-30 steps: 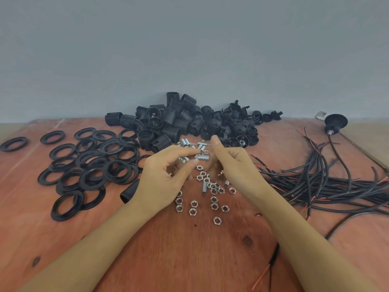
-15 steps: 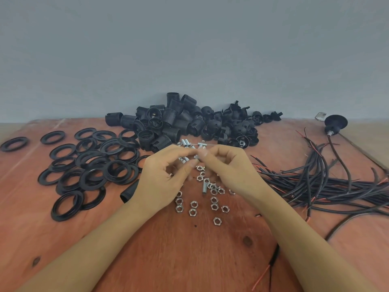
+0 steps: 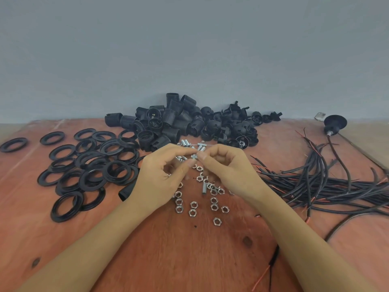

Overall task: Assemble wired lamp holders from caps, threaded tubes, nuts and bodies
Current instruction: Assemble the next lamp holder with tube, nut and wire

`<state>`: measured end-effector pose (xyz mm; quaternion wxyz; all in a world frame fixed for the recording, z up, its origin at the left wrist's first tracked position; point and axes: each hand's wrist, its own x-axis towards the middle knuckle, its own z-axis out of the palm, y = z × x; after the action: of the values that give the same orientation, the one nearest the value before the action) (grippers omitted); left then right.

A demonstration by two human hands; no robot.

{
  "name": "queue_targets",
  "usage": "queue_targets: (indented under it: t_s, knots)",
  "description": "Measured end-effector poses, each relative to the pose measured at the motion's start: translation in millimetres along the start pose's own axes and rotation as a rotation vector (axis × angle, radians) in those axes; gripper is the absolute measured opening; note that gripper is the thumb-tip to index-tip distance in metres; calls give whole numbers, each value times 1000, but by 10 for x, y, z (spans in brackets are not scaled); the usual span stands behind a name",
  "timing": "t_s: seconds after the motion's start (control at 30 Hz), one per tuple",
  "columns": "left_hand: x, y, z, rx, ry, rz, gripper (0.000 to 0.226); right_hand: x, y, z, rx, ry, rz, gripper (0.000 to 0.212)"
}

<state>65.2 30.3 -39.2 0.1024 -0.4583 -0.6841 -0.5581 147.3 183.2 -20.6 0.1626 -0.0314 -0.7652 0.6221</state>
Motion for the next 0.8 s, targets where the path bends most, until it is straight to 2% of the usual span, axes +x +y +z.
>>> queue_targets:
  t_s: [0.13,0.23,0.37,0.5,0.53,0.6,0.67,0.73,0.8]
  knots:
    - [-1,11,2,1,-12,13,20,6,26,17,-12,33,10,47]
    - [0,-13,-1,14,-15,6,18,6,12,6,2,-6,-26,30]
    - [-10,-41,8,29,-41,13,19,6,31,20,-25,14,32,52]
    - [-4,-60,-12,32,-27,14,19,11,45,9,0,-11,2,40]
    - [-2,-62,-16,34,-34,9,19,18,58,7,-22,-12,13,44]
    - [-8,-50,-1,40,-48,10,18,24,70,23,-54,11,56,55]
    - [-23,-40,10,38,-31,5,17,33,72,24,-73,115,34,53]
    - [-26,-33,-2,-10,18,-80,14,67,115,-52,-296,306,-76,41]
    - [-6,4,-9,-160,72,-207,14,113,177,-165,-673,396,-148,24]
